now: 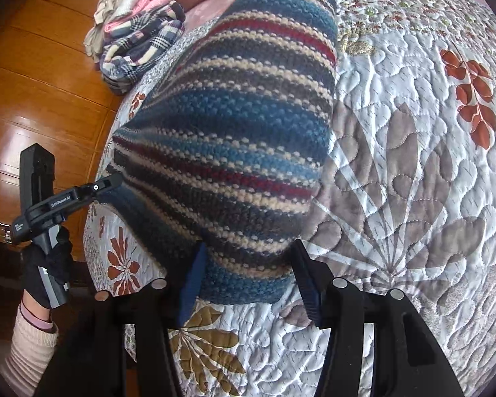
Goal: Fold small clothes
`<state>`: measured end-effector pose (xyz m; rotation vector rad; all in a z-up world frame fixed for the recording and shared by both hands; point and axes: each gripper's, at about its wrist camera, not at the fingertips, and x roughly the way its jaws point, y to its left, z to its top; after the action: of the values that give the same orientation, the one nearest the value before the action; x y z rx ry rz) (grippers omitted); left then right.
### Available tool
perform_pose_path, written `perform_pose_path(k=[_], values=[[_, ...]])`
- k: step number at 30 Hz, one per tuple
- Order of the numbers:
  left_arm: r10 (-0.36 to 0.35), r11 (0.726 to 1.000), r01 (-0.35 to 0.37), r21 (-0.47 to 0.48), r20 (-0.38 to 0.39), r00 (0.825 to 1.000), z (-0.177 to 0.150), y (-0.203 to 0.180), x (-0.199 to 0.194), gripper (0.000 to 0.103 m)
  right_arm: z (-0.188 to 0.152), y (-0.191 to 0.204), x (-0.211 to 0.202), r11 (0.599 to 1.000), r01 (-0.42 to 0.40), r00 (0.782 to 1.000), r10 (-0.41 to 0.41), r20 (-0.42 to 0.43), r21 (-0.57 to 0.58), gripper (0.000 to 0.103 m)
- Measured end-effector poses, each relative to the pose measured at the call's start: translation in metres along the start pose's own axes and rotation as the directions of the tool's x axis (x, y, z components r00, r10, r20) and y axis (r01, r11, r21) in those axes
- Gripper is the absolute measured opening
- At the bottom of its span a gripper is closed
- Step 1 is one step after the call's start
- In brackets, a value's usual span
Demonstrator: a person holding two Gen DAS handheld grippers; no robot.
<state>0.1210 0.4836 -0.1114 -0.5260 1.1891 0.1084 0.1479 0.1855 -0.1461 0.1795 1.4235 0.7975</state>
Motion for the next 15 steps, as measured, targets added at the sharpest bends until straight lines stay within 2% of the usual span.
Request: perform_pose_path(k=[2, 6, 8, 10, 11, 12, 14, 15], values=[[0.019, 1.000, -0.019, 0.009, -0.009, 1.000, -0.004, -0.001, 0.014, 0.008, -0.001, -0.005, 0.005, 1.000, 0.001, 1.000, -0.001, -0.012, 0.016, 0.052], [0.013, 1.000, -0.013, -0.005, 0.008, 1.000, -0.008, 0.000, 0.021, 0.010, -0.001, -0.014, 0.010, 0.999, -0.006, 1.000, 0.007, -0.021, 0.036, 0.053], [0.015, 1.000, -0.015, -0.014, 0.006, 1.000, -0.008, 0.000, 0.021, 0.015, -0.002, -0.016, 0.010, 0.999, -0.007, 1.000, 0.008, -0.023, 0.041, 0.053], [0.033, 0.999, -0.033, -0.023, 0.000, 0.999, -0.010, 0.002, 0.019, 0.036, -0.002, -0.016, 0.008, 0.999, -0.002, 1.000, 0.003, -0.024, 0.037, 0.054], [0.041, 0.999, -0.041, -0.026, 0.003, 0.999, -0.011, 0.004, 0.016, 0.042, -0.001, -0.014, 0.007, 1.000, 0.002, 1.000, -0.002, -0.023, 0.029, 0.054], [0.030, 0.999, -0.029, -0.030, 0.008, 1.000, -0.012, 0.005, 0.011, 0.047, -0.001, -0.014, 0.003, 1.000, 0.006, 1.000, -0.005, -0.020, 0.018, 0.057], [-0.039, 0.998, 0.040, -0.048, 0.024, 0.999, -0.011, 0.008, 0.000, 0.052, -0.001, -0.012, -0.008, 1.000, -0.002, 1.000, 0.002, -0.006, 0.001, 0.060], [-0.053, 0.997, 0.056, -0.059, 0.038, 0.998, -0.010, 0.011, -0.005, 0.066, 0.000, -0.011, -0.013, 1.000, -0.009, 1.000, 0.009, 0.004, -0.004, 0.060]])
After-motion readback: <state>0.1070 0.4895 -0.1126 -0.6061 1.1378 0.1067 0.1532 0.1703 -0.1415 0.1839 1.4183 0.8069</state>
